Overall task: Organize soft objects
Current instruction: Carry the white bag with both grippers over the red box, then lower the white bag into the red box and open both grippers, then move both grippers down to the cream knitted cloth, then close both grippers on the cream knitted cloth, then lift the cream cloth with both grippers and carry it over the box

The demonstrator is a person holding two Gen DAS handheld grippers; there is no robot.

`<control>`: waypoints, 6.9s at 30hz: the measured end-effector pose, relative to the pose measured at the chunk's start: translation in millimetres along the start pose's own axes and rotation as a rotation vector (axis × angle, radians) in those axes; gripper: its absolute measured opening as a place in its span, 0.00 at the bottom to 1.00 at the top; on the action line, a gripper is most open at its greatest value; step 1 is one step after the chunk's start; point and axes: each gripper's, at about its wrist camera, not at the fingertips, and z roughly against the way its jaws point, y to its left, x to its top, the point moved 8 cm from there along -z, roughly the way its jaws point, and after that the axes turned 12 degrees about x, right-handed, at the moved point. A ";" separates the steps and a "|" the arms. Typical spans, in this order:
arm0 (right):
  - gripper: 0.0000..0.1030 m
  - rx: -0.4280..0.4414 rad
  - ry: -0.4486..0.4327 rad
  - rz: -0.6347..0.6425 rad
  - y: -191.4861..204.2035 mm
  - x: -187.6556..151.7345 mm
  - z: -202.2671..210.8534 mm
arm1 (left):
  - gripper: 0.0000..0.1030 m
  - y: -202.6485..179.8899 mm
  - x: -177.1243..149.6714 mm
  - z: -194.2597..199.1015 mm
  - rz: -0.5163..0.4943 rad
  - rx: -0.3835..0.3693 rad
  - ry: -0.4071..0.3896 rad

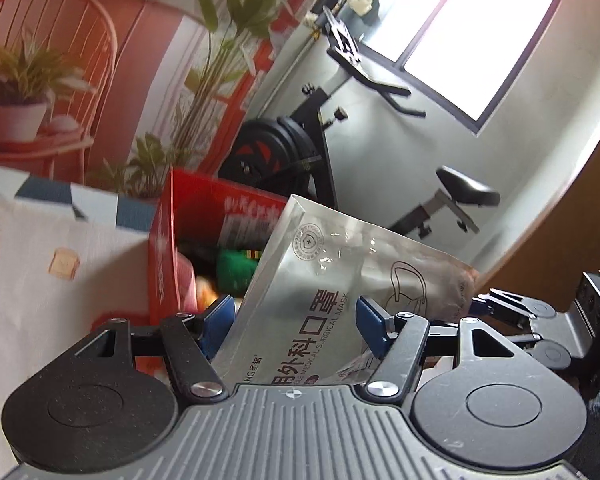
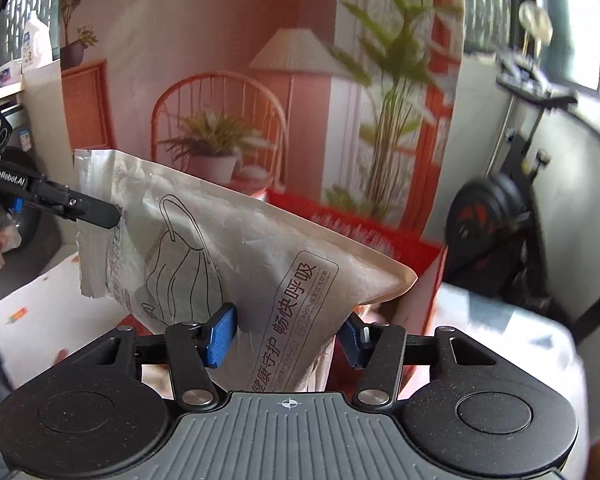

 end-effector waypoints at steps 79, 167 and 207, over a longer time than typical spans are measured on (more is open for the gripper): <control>0.27 -0.097 -0.030 -0.532 -118.2 -43.6 -76.5 | 0.49 -1.9 -0.3 -98.6 -0.099 0.221 0.021; 0.61 -0.214 -0.040 -0.390 -38.8 -211.2 -57.3 | 0.37 21.2 -175.7 -62.5 -0.027 0.210 0.236; 0.14 -0.077 0.003 -0.334 36.1 -167.5 -19.6 | 0.22 50.0 -156.5 -14.3 0.045 0.263 0.127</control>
